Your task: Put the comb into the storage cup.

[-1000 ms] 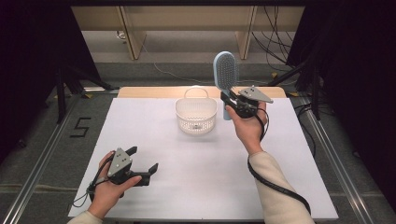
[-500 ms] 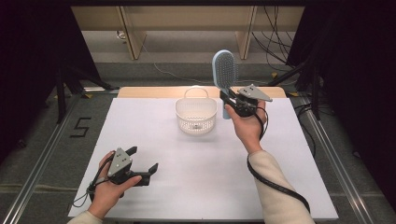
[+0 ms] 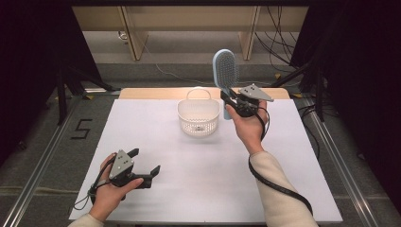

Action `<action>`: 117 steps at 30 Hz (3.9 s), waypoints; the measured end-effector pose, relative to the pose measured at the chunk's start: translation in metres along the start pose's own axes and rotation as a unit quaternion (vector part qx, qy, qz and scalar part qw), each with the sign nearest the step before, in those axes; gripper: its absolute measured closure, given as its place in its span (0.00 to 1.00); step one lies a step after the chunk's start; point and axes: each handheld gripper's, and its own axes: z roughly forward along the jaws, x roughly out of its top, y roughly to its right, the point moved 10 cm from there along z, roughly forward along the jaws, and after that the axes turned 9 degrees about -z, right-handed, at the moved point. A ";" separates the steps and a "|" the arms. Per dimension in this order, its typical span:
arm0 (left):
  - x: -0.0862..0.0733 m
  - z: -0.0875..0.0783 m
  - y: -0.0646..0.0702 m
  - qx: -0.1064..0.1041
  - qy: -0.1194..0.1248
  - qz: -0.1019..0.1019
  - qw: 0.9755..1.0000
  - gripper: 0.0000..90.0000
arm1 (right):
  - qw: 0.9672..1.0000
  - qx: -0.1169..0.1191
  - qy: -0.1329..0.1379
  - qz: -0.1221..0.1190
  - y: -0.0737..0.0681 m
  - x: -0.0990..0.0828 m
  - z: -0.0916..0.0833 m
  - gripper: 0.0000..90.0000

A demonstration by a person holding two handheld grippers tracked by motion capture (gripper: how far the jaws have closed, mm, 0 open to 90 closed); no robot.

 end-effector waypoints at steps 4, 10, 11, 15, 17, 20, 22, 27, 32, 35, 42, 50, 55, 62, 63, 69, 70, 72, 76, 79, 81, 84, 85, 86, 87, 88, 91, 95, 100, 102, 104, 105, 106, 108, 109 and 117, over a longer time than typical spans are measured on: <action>0.000 0.000 0.000 0.000 0.000 0.000 1.000 0.02 | 1.000 0.000 0.001 0.000 -0.001 0.001 0.001 0.78; 0.000 0.000 0.000 0.000 0.000 -0.001 1.000 0.02 | 1.000 0.003 0.000 0.000 -0.003 0.002 0.003 0.78; 0.000 0.000 0.001 -0.001 0.000 0.000 1.000 0.02 | 1.000 0.003 0.000 0.001 -0.003 0.002 0.004 0.78; 0.000 0.000 0.001 -0.001 0.000 -0.001 1.000 0.02 | 1.000 0.004 0.001 0.000 -0.005 0.003 0.004 0.78; 0.000 0.000 0.001 -0.001 0.000 -0.001 1.000 0.02 | 1.000 0.005 0.001 0.001 -0.005 0.004 0.005 0.78; 0.000 0.000 0.001 -0.001 0.000 0.000 1.000 0.02 | 1.000 0.005 0.001 0.000 -0.006 0.005 0.006 0.78; 0.000 0.000 0.001 -0.001 0.000 0.000 1.000 0.02 | 1.000 0.006 0.001 0.000 -0.007 0.006 0.007 0.78; 0.000 0.001 0.001 -0.002 -0.001 0.000 1.000 0.02 | 1.000 0.008 -0.001 0.000 -0.008 0.006 0.008 0.78; 0.000 0.001 0.001 -0.002 -0.001 -0.001 1.000 0.02 | 1.000 0.008 -0.001 0.000 -0.009 0.006 0.009 0.78; 0.000 0.001 0.001 -0.002 -0.001 0.000 1.000 0.02 | 1.000 0.010 -0.003 -0.002 -0.009 0.005 0.010 0.78; 0.000 0.001 0.002 -0.002 -0.001 0.001 1.000 0.02 | 1.000 0.008 -0.005 -0.001 -0.009 0.005 0.011 0.78; 0.000 0.001 0.001 -0.002 0.000 -0.001 1.000 0.02 | 1.000 0.008 -0.003 0.001 -0.009 0.008 0.012 0.78; 0.000 0.001 0.001 -0.002 -0.001 -0.001 1.000 0.02 | 1.000 0.009 -0.003 -0.002 -0.011 0.010 0.015 0.78; 0.000 0.001 0.002 -0.004 -0.001 0.000 1.000 0.02 | 1.000 0.011 -0.003 -0.002 -0.014 0.011 0.018 0.78; 0.000 0.001 0.002 -0.004 -0.001 0.000 1.000 0.02 | 1.000 0.011 -0.004 -0.002 -0.014 0.011 0.019 0.78; 0.000 0.001 0.002 -0.003 0.000 0.000 1.000 0.02 | 1.000 0.012 -0.002 -0.002 -0.016 0.013 0.020 0.78; 0.000 0.001 0.002 -0.003 0.001 0.000 1.000 0.02 | 1.000 0.012 -0.002 -0.002 -0.016 0.014 0.020 0.78; 0.000 0.001 0.002 -0.003 0.000 0.001 1.000 0.02 | 1.000 0.012 -0.001 -0.003 -0.016 0.015 0.020 0.78; 0.000 0.001 0.002 -0.003 0.001 0.001 1.000 0.02 | 1.000 0.012 -0.001 -0.005 -0.017 0.015 0.021 0.78; 0.000 0.001 0.002 -0.003 0.000 0.001 1.000 0.02 | 1.000 0.011 -0.002 -0.005 -0.017 0.015 0.022 0.78; 0.000 0.001 0.002 -0.004 0.000 0.001 1.000 0.02 | 1.000 0.012 -0.003 -0.006 -0.018 0.015 0.023 0.78; 0.000 0.001 0.002 -0.003 0.000 0.000 1.000 0.02 | 1.000 0.013 -0.003 -0.005 -0.019 0.016 0.023 0.78; 0.000 0.001 0.002 -0.003 0.000 0.001 1.000 0.02 | 1.000 0.013 -0.002 -0.005 -0.019 0.016 0.023 0.78; 0.000 0.001 0.002 -0.003 0.000 0.001 1.000 0.02 | 1.000 0.013 -0.002 -0.005 -0.019 0.017 0.024 0.78; 0.000 0.001 0.002 -0.003 0.000 0.001 1.000 0.02 | 1.000 0.013 -0.001 -0.006 -0.019 0.017 0.024 0.78; 0.000 0.001 0.002 -0.004 0.000 0.001 1.000 0.02 | 1.000 0.012 -0.002 -0.007 -0.020 0.017 0.024 0.78; 0.000 0.001 0.003 -0.004 -0.001 0.002 1.000 0.02 | 1.000 0.013 -0.002 -0.007 -0.020 0.017 0.025 0.78; 0.000 0.002 0.003 -0.005 -0.001 0.001 1.000 0.02 | 1.000 0.013 -0.004 -0.007 -0.020 0.017 0.026 0.78; 0.000 0.001 0.003 -0.004 0.000 0.001 1.000 0.02 | 1.000 0.013 -0.004 -0.006 -0.021 0.017 0.027 0.78; 0.000 0.001 0.003 -0.005 -0.001 0.002 1.000 0.02 | 1.000 0.013 -0.004 -0.007 -0.021 0.018 0.028 0.78; 0.000 0.001 0.003 -0.005 -0.001 0.002 1.000 0.02 | 1.000 0.014 -0.004 -0.007 -0.022 0.018 0.028 0.78; 0.000 0.002 0.003 -0.005 0.000 0.001 1.000 0.02 | 1.000 0.014 -0.004 -0.007 -0.022 0.019 0.028 0.78; 0.000 0.001 0.003 -0.004 0.000 0.001 1.000 0.02 | 1.000 0.015 -0.004 -0.008 -0.023 0.019 0.028 0.78; 0.000 0.001 0.003 -0.005 0.000 0.002 1.000 0.02 | 1.000 0.015 -0.004 -0.009 -0.023 0.019 0.029 0.78; 0.000 0.001 0.003 -0.005 -0.001 0.002 1.000 0.02 | 1.000 0.015 -0.004 -0.008 -0.023 0.019 0.029 0.78; 0.000 0.001 0.003 -0.004 0.000 0.001 1.000 0.02 | 1.000 0.016 -0.004 -0.009 -0.025 0.019 0.031 0.78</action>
